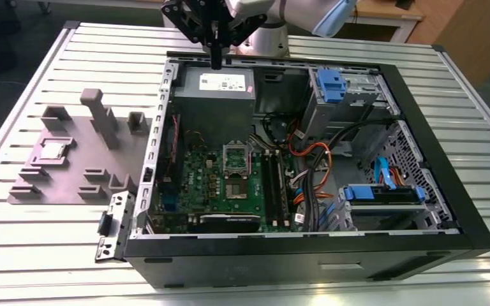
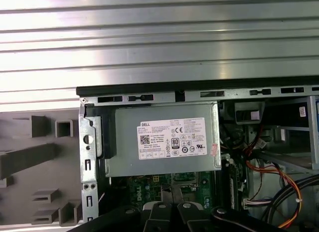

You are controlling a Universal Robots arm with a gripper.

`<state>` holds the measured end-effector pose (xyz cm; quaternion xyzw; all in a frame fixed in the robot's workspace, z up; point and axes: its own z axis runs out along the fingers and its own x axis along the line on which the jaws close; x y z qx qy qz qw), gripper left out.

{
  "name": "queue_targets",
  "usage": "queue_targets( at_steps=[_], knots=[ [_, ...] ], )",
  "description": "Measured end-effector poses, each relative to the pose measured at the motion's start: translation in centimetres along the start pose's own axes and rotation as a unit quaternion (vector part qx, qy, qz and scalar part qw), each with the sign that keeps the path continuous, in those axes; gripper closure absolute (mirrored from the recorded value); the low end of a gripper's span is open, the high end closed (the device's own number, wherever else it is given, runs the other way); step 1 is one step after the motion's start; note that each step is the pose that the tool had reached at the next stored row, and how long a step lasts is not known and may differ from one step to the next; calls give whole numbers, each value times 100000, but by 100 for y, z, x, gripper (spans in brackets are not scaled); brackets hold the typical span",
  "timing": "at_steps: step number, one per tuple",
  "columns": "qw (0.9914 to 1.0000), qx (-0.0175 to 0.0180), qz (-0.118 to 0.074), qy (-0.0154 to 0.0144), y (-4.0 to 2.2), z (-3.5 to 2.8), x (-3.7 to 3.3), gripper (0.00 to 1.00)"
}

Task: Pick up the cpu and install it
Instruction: 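Reach for the cpu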

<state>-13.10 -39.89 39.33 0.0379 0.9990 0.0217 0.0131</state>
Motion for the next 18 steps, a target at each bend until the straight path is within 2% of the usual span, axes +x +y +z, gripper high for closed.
queue_targets(
  at_steps=[1, 3, 18],
  knots=[
    [100000, 2, -5, 2, 0, 0, 1, 89],
    [100000, 3, -2, 3, -7, -3, 85, 89],
    [100000, 4, 0, 3, -10, -4, 123, 89]
  ],
)
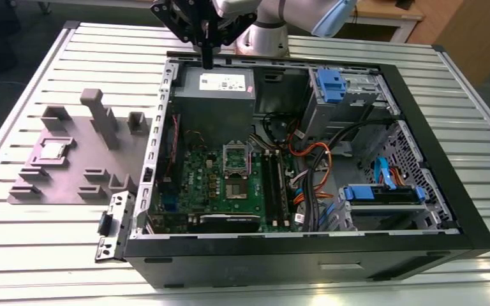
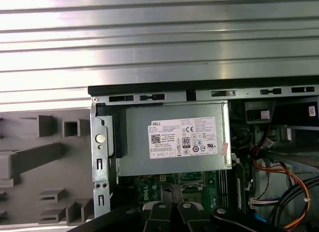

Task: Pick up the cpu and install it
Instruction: 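Reach for the cpu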

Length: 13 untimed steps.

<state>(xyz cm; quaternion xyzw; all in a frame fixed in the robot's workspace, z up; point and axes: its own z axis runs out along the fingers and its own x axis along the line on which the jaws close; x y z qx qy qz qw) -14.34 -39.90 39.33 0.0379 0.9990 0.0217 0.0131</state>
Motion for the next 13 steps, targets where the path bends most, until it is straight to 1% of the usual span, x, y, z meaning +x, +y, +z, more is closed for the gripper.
queue_targets(
  at_steps=[13],
  knots=[
    [100000, -4, 4, -1, -3, -1, 44, 89]
  ],
)
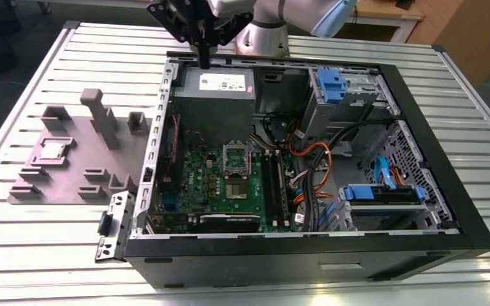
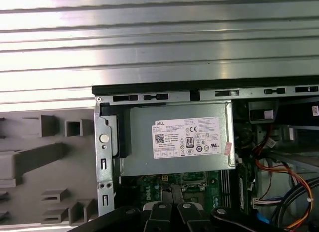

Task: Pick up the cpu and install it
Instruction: 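Reach for the cpu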

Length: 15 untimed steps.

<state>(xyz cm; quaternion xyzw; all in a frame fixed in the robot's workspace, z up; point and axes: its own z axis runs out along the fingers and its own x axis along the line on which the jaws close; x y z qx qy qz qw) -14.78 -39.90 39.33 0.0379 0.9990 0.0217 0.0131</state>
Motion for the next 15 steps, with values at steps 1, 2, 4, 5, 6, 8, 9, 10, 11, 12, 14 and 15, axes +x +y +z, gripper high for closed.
queue_targets(
  at_steps=[1, 2, 4, 5, 6, 8, 9, 10, 11, 12, 14, 15],
  knots=[
    [100000, 3, -4, 1, 0, 0, 3, 89],
    [100000, 2, -7, 2, 0, 0, 5, 89],
    [100000, 3, -2, 2, 0, -1, 11, 89],
    [100000, 1, -4, 0, -1, 0, 14, 89],
    [100000, 4, -3, 4, -1, -1, 17, 89],
    [100000, 3, -5, 1, -1, -1, 22, 89],
    [100000, 3, -6, 3, -2, -1, 25, 89],
    [100000, 1, -6, 2, -2, -1, 27, 89],
    [100000, 2, -4, 2, -2, -1, 29, 89],
    [100000, 1, -5, 2, -2, -1, 32, 89],
    [100000, 0, -2, 1, -3, -1, 37, 89],
    [100000, 3, -3, 2, -3, -1, 40, 89]
  ],
)
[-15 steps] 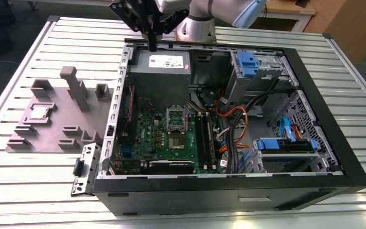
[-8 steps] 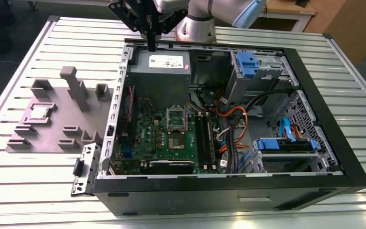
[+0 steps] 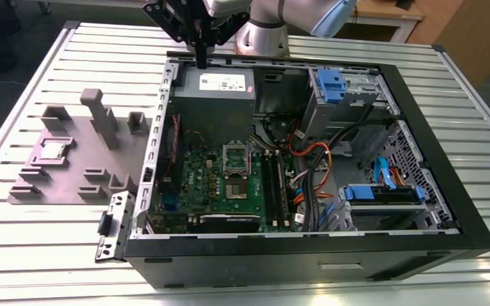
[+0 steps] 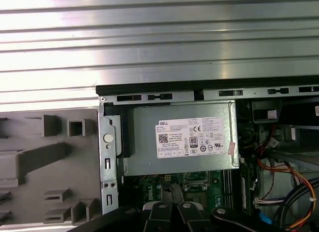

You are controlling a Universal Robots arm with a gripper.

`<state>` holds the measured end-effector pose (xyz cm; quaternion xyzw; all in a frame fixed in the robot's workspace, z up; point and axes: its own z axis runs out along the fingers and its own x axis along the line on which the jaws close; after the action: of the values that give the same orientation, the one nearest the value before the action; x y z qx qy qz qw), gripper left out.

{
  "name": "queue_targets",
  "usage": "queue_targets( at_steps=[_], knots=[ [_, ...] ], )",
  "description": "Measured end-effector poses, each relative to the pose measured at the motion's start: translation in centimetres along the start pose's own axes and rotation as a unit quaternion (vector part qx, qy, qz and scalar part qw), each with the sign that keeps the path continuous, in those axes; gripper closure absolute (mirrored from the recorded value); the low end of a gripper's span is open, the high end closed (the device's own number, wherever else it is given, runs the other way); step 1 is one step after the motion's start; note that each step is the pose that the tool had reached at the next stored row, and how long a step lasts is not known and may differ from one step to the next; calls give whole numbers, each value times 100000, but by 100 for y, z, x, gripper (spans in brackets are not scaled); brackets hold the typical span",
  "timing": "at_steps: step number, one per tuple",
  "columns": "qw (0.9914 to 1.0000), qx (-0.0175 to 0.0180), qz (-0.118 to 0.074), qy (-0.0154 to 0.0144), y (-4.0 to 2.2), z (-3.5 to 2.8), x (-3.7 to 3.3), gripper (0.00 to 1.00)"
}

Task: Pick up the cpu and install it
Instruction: 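Reach for the cpu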

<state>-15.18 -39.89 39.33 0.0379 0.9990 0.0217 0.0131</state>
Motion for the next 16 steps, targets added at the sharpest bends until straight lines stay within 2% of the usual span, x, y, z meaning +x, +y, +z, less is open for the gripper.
queue_targets(
  at_steps=[16],
  knots=[
    [100000, -1, -3, 0, -3, -1, 42, 89]
  ],
)
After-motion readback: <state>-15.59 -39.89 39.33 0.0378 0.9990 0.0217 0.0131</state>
